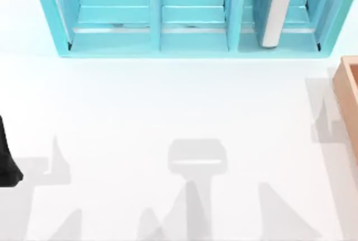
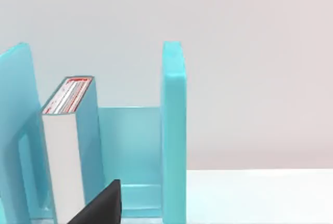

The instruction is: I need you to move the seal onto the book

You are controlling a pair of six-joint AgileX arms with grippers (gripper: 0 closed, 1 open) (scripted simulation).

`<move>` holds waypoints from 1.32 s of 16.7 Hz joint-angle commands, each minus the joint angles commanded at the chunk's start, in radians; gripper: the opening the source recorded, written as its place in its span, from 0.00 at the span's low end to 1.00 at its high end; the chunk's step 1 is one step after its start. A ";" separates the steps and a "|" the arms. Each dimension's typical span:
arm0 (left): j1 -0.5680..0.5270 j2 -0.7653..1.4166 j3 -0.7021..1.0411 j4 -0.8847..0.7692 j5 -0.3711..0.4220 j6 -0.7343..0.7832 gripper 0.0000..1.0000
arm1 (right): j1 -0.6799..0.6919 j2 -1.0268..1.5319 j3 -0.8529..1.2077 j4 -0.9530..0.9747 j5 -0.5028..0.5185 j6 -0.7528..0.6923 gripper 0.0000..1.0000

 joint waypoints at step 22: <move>0.000 0.000 0.000 0.000 0.000 0.000 1.00 | 0.316 1.563 0.578 0.820 0.353 0.062 1.00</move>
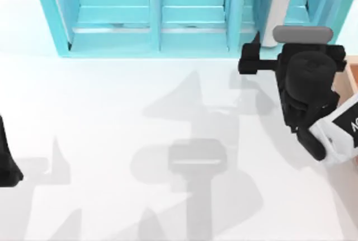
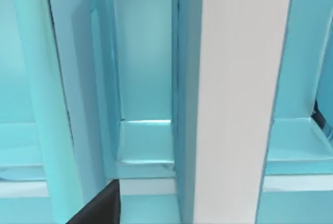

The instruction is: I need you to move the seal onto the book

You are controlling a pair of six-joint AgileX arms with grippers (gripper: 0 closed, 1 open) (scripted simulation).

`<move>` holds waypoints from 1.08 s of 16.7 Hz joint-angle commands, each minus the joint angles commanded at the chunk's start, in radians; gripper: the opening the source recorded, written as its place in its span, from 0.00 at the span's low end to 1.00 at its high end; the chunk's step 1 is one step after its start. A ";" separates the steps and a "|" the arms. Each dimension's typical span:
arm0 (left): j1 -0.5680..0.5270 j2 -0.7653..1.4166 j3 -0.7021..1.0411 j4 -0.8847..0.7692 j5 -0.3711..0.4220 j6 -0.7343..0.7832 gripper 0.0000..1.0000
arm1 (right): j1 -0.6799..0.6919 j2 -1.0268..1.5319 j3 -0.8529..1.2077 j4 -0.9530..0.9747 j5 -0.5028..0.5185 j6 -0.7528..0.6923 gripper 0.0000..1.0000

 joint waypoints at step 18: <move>0.000 0.000 0.000 0.000 0.000 0.000 1.00 | -0.107 0.239 0.439 -0.192 -0.103 -0.016 1.00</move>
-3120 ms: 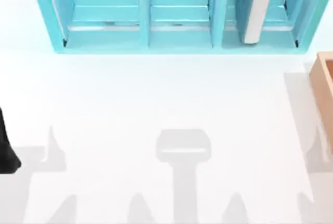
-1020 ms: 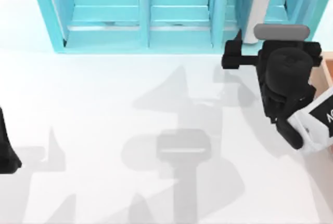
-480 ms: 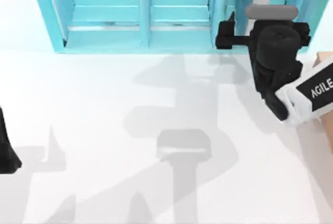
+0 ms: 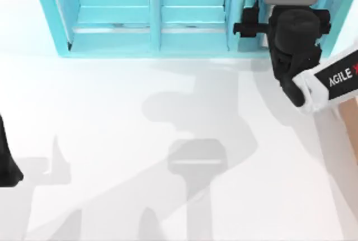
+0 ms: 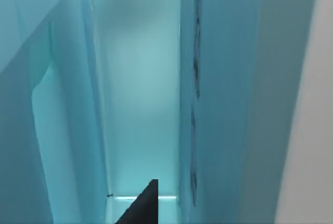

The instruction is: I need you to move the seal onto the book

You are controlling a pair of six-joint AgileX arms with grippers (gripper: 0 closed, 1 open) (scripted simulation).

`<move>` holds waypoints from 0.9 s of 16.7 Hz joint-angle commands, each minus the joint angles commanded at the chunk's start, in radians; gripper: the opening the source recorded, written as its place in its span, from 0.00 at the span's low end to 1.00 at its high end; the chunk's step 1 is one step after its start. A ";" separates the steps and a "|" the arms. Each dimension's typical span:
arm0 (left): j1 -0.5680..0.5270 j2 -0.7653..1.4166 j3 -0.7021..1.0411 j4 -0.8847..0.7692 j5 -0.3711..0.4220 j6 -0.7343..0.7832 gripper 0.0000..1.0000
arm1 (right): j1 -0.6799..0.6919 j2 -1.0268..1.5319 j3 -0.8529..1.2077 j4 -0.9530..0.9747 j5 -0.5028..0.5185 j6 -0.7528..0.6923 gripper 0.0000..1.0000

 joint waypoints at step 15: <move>0.000 0.000 0.000 0.000 0.000 0.000 1.00 | 0.000 0.000 0.000 0.000 0.000 0.000 0.02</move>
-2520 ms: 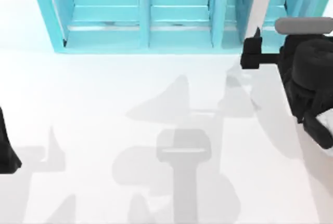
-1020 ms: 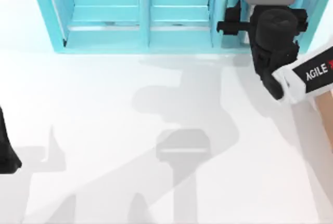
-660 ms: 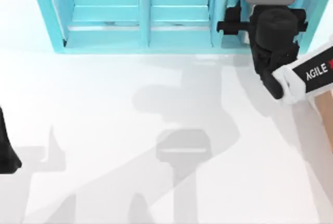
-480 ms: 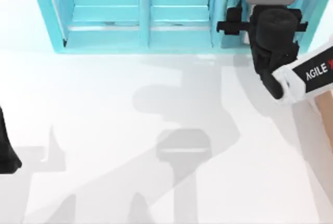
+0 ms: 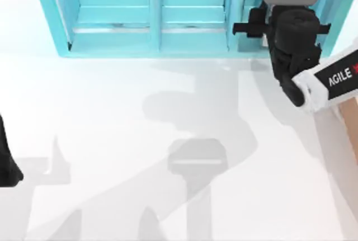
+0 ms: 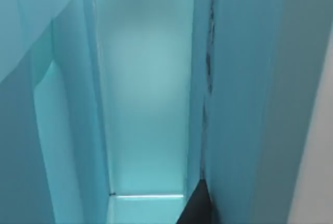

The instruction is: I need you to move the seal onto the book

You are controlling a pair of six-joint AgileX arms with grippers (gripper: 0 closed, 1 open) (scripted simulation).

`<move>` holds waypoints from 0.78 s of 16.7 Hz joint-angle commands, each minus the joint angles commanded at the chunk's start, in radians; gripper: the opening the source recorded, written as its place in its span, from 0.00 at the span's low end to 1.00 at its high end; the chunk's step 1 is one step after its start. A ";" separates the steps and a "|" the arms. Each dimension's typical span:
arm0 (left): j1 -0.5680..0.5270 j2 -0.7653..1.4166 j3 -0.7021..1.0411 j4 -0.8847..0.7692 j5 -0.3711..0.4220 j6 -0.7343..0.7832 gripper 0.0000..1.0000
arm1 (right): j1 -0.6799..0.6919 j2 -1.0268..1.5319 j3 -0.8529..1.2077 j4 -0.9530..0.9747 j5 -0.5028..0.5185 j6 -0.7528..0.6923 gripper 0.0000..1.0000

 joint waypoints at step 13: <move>0.000 0.000 0.000 0.000 0.000 0.000 1.00 | 0.025 -0.071 -0.032 -0.045 0.014 0.004 0.00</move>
